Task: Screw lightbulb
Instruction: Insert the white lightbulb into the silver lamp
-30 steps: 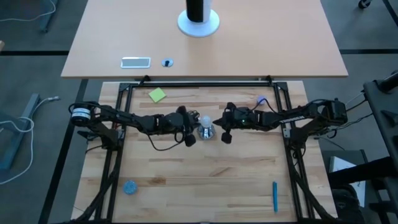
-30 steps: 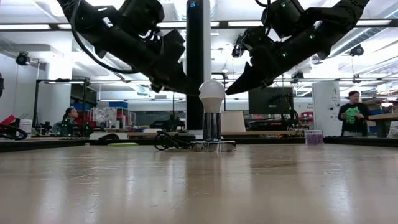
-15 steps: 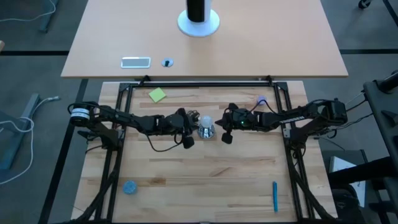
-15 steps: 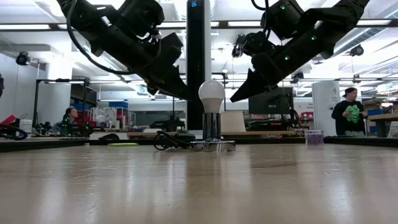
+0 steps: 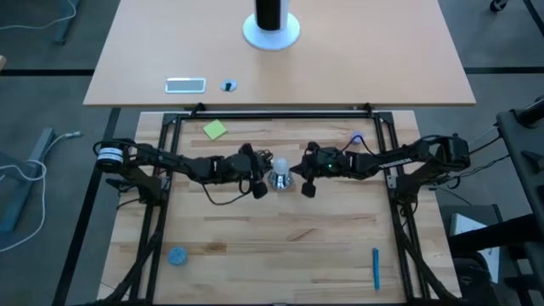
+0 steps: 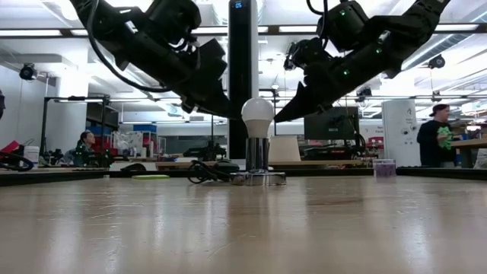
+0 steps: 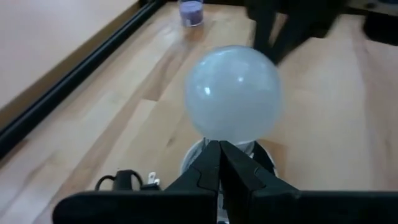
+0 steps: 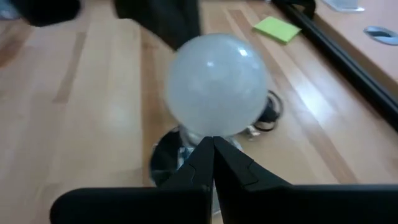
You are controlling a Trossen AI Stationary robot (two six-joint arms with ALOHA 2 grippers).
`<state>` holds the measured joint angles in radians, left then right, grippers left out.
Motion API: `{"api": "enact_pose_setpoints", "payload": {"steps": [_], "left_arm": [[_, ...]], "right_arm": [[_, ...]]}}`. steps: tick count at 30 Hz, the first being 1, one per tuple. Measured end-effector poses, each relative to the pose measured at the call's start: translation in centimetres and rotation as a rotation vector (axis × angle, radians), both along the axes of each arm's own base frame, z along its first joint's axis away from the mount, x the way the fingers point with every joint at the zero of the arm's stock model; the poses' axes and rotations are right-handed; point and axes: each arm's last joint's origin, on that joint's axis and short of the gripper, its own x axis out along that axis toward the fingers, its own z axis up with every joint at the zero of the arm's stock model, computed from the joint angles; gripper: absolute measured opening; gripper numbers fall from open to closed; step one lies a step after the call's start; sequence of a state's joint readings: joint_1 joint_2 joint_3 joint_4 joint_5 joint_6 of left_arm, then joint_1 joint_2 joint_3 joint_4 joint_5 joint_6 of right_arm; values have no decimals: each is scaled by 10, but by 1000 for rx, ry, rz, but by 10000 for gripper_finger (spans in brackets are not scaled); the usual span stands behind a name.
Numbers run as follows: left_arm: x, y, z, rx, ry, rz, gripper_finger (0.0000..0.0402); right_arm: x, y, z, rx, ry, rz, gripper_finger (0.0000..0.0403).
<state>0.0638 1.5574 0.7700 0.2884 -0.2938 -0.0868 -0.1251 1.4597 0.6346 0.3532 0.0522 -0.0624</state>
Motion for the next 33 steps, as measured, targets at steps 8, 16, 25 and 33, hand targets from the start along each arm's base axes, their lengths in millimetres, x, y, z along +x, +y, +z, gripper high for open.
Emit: {"api": "enact_pose_setpoints", "payload": {"steps": [8,16,25,33], "left_arm": [[-5,-2,-7,-20,81,16,0],[-1,-6,4,-52,-8,-88,0],[-1,-1,5,-12,-23,-37,0],[-2,0,5,-4,-18,-1,0]], "right_arm": [[-3,3,-4,10,52,-8,0],[-4,-8,-3,-76,61,-138,0],[1,-7,5,-49,-20,-53,0],[2,-3,5,-19,-19,-25,0]]}}
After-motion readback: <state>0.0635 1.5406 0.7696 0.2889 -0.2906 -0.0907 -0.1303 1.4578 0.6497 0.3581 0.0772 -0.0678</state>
